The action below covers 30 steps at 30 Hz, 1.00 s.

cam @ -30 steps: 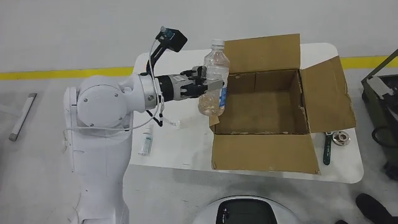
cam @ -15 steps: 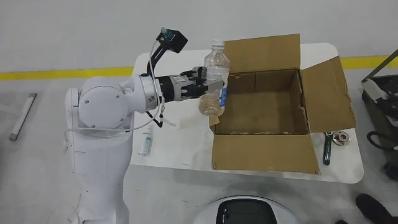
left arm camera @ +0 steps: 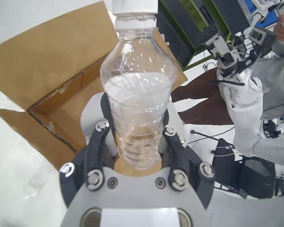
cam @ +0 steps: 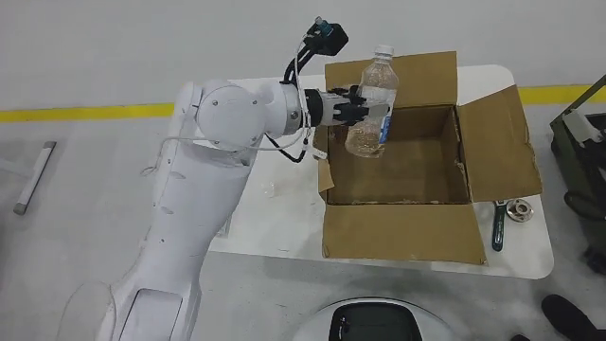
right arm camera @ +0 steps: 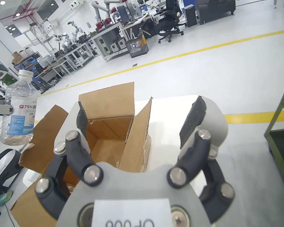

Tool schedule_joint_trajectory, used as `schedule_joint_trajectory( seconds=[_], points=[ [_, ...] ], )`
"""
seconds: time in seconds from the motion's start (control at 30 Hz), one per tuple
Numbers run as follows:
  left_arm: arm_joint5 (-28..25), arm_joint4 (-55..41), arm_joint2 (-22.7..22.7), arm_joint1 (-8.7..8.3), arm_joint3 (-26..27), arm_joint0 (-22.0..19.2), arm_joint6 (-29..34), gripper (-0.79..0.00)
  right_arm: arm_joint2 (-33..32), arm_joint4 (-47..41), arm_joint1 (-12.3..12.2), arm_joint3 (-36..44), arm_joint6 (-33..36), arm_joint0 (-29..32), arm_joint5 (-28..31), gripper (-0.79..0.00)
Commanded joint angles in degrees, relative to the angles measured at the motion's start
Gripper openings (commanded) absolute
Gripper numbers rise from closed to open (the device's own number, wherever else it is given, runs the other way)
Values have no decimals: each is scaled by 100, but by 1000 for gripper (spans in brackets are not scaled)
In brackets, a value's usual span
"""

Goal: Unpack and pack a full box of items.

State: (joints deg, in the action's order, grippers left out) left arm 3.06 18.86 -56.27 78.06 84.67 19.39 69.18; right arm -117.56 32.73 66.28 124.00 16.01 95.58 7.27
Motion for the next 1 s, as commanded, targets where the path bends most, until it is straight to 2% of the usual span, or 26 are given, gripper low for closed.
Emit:
schedule_joint_trajectory(
  seconds=[0.0, 0.1, 0.23, 0.67, 0.73, 0.97],
  points=[
    [256, 180, 247, 47, -283, -146, -42, -785, -37, 22, 0, -31, -6, 5, -9, 0],
    [586, 200, 456, 104, -585, -267, -7, -785, -77, 28, 0, -79, 12, 12, -33, 0],
    [752, 81, 564, 144, -772, -328, 50, -785, -69, 6, 2, -103, 33, -8, -62, 0],
    [752, 81, 564, 144, -772, -328, 50, -785, 106, 445, -10, -15, -49, -142, -14, 0],
    [696, 33, 553, 142, -728, -230, -84, -785, 153, 546, -8, 17, -91, -154, -36, 0],
    [1304, -350, 817, 257, -814, -163, -152, -785, 258, 774, -6, 95, -173, -192, -56, 0]
  ],
)
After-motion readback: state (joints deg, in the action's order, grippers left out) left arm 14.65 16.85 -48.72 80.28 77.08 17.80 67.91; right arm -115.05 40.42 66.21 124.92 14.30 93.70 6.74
